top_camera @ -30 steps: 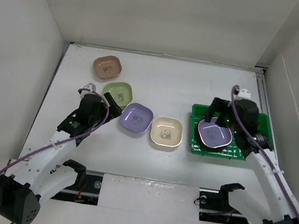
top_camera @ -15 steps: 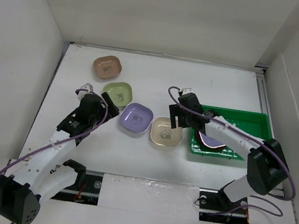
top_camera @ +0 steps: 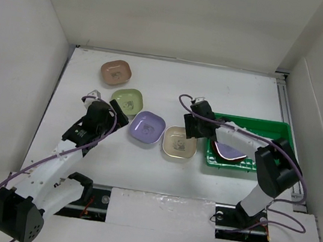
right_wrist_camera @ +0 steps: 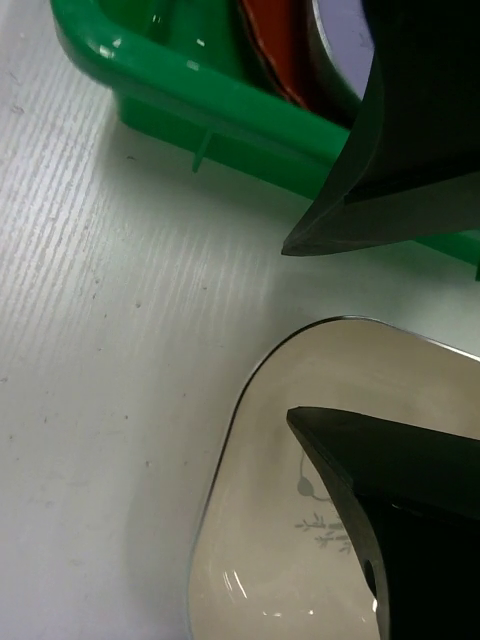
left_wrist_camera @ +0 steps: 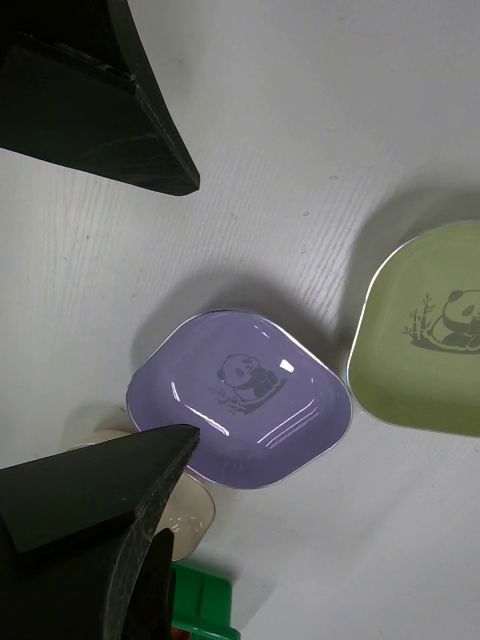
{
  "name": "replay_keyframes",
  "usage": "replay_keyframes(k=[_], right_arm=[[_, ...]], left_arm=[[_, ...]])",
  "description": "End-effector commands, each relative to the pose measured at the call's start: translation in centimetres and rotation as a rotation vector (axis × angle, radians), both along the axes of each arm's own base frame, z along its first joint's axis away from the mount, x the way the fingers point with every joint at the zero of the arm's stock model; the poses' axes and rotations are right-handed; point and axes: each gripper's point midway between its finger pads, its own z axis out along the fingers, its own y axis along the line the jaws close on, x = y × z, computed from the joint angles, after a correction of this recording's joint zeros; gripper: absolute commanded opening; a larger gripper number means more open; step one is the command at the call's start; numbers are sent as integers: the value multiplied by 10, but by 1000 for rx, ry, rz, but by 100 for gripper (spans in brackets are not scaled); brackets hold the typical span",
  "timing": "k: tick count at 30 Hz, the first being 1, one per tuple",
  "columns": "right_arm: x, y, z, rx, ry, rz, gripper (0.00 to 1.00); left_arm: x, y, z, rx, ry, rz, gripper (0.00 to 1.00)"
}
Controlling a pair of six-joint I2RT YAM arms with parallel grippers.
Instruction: Place the plates into the plastic bin on the countertop
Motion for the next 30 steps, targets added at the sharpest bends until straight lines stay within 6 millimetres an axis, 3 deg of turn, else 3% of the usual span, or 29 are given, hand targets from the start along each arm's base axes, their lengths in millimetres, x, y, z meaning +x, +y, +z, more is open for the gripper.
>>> replay_keyframes(k=[1,4,6,11,18,20,24,30], right_arm=[[21,11,4,36,-36,25,67],[23,14,-6,27,-19,37,63],[28,14,-7,38,-20,33,51],[29,12,-11,19,-17,34,49],[30,15,-8,30,-19,39,17],[30,17,-2,26,-31,41,9],[31,11,23,1,-72,18,1],[27,-5,61,-43,-127,-26,0]], left_arm=[[7,-1,18,-9,-45,3,100],[7,-1,18,-9,-45,3,100],[7,-1,18,-9,-45,3,100],[7,-1,18,-9,-45,3,100],[8,-1,16,-6,-36,3,100],[8,-1,16,-6,-36,3,100],[8,-1,16,-6,-36,3,100],[9,-4,17,-14,-43,-4,100]])
